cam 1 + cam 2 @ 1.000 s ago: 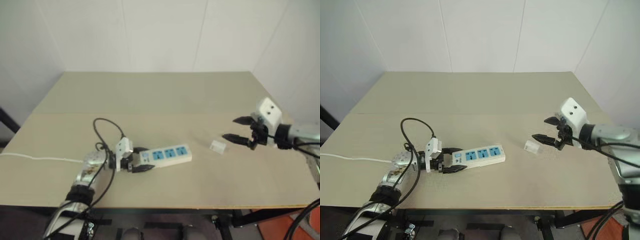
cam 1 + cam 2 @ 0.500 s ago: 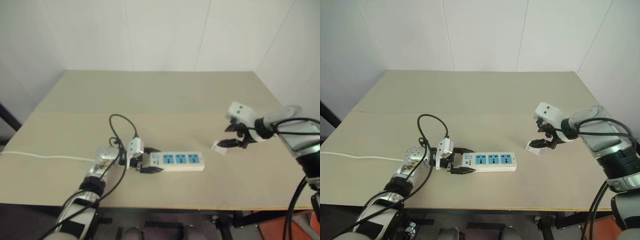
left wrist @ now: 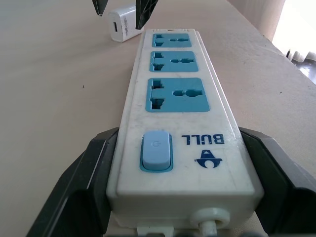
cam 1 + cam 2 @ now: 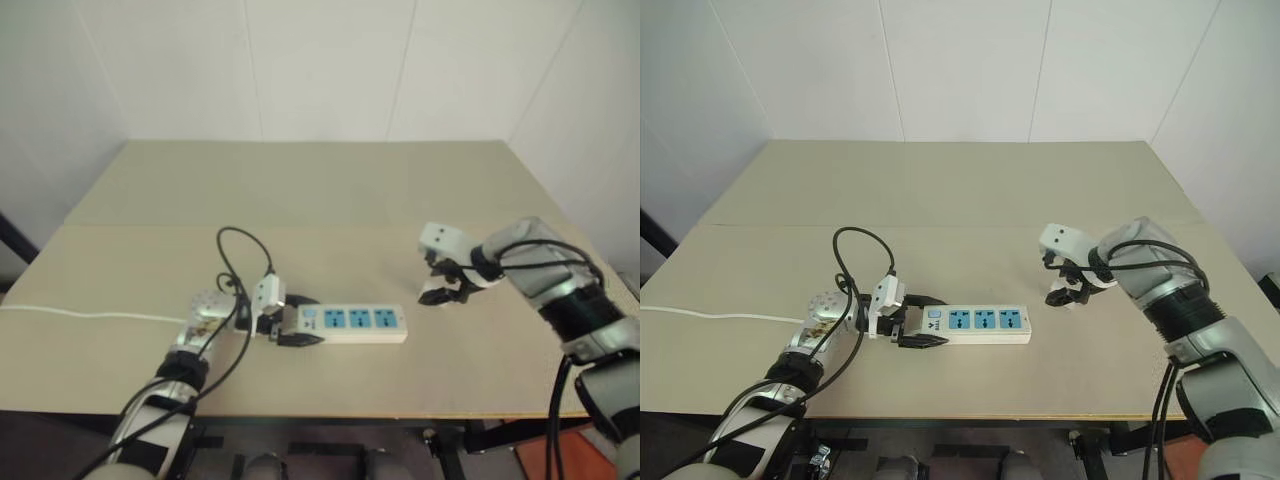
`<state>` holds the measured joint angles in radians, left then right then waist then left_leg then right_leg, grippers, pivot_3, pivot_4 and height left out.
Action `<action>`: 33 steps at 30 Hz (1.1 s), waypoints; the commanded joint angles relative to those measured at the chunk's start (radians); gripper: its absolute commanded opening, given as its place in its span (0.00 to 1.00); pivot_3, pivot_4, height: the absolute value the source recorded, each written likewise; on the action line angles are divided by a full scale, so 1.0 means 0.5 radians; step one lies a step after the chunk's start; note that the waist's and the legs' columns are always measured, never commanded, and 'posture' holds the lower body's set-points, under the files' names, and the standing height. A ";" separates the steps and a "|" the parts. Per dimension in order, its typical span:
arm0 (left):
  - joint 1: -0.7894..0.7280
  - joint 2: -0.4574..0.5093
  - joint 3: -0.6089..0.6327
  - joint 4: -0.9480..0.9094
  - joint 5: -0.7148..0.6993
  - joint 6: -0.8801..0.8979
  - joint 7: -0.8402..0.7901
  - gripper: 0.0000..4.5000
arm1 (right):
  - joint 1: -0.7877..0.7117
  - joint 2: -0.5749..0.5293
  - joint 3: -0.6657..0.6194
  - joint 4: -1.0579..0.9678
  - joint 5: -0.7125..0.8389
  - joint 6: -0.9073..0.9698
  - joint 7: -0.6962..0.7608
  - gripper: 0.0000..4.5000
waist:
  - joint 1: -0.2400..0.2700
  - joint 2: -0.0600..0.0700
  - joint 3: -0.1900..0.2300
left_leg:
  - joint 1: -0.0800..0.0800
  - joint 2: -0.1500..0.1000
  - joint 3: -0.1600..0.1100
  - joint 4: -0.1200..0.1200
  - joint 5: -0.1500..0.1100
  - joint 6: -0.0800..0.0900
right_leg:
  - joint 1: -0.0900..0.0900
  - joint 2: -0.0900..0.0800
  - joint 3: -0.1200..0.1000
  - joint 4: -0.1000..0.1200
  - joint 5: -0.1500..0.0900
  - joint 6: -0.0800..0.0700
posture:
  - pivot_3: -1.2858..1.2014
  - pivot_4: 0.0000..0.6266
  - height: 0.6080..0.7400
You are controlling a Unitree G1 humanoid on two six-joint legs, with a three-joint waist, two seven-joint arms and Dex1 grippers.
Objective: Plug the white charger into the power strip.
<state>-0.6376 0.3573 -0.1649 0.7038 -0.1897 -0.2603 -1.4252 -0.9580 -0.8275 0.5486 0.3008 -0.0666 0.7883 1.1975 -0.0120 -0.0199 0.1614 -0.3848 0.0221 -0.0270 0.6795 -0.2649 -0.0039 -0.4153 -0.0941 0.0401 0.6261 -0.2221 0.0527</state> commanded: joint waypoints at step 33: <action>0.116 0.042 -0.068 -0.141 0.059 0.098 -0.014 0.73 | -0.184 0.249 -0.088 0.520 -0.415 -0.571 0.105 0.26 | -0.013 0.002 -0.003 | 0.000 -0.001 0.001 0.001 0.001 -0.001 | -0.005 0.000 0.002 0.006 0.000 0.000 | 0.52 0.24 1.00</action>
<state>-0.5902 0.3674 -0.1647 0.6232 -0.1903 -0.2184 -1.4141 -1.0434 -0.6827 0.5655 0.5792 -0.2883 0.5358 1.2937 -0.0183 -0.0190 0.1599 -0.3853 0.0218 -0.0263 0.6799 -0.2645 -0.0045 -0.4183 -0.0940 0.0411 0.6291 -0.2220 0.0525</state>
